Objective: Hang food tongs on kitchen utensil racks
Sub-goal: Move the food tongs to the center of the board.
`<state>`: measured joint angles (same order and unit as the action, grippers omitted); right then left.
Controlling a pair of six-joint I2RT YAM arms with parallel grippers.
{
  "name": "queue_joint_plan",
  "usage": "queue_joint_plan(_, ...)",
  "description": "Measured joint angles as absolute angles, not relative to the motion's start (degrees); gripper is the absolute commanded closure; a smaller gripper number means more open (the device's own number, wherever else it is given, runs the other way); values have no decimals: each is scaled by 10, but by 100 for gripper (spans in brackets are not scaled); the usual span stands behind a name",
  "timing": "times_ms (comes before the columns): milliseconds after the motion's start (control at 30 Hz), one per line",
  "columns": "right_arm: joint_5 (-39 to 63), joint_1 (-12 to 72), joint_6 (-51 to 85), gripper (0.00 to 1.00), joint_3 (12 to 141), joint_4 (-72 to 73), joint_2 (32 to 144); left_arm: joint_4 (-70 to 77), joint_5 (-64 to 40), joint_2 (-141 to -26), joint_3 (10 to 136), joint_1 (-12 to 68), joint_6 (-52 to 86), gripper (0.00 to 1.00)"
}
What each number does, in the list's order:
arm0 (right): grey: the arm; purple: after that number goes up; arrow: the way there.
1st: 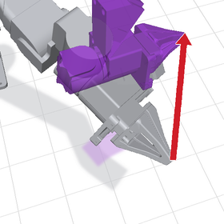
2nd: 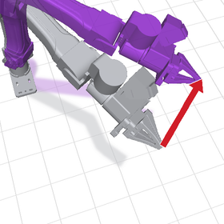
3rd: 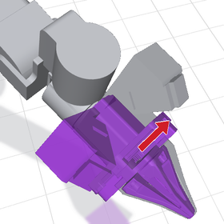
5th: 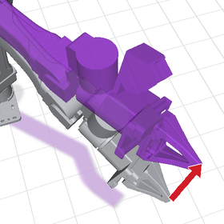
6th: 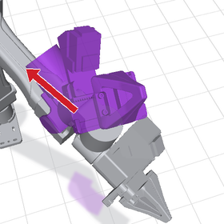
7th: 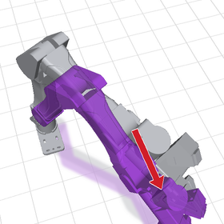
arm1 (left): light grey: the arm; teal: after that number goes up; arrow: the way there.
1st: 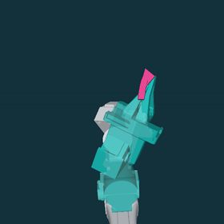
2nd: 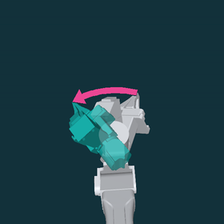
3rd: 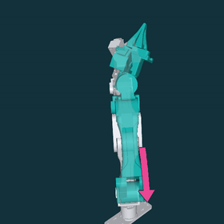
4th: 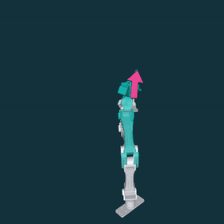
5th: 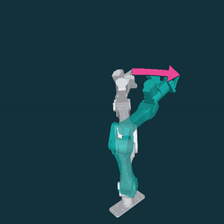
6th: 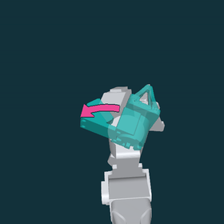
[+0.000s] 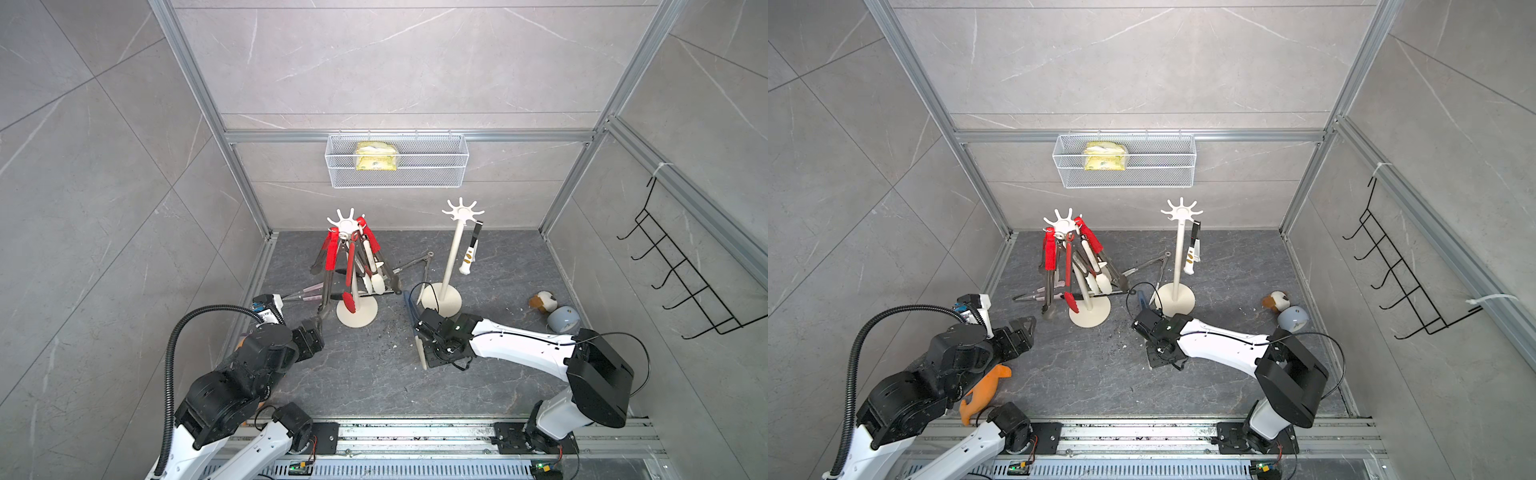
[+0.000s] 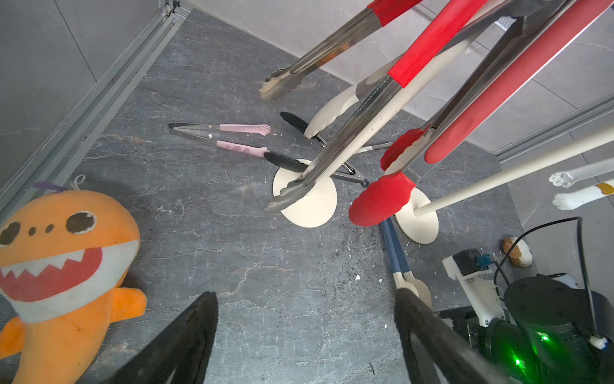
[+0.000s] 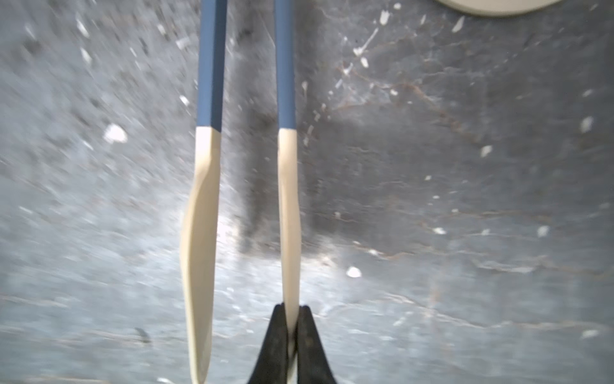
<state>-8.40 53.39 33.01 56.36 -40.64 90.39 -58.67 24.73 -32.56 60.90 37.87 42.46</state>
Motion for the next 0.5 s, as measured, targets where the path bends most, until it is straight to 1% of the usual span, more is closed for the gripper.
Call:
queue_joint_plan(200, -126, 534, 234, 100, 542, -420, 901, -552, 219, -333, 593, 379, 416, 14)
queue_joint_plan(233, -130, 534, 223, 97, 540, -418, 900, -548, 216, -338, 592, 379, 415, 14)
queue_joint_plan(300, -136, 534, 209, 82, 539, -418, 899, -540, 207, -346, 592, 379, 414, 13)
queue_joint_plan(400, -137, 534, 195, 62, 539, -418, 898, -526, 203, -349, 583, 379, 411, 12)
queue_joint_plan(500, -133, 533, 189, 55, 539, -422, 889, -523, 197, -341, 563, 379, 412, 12)
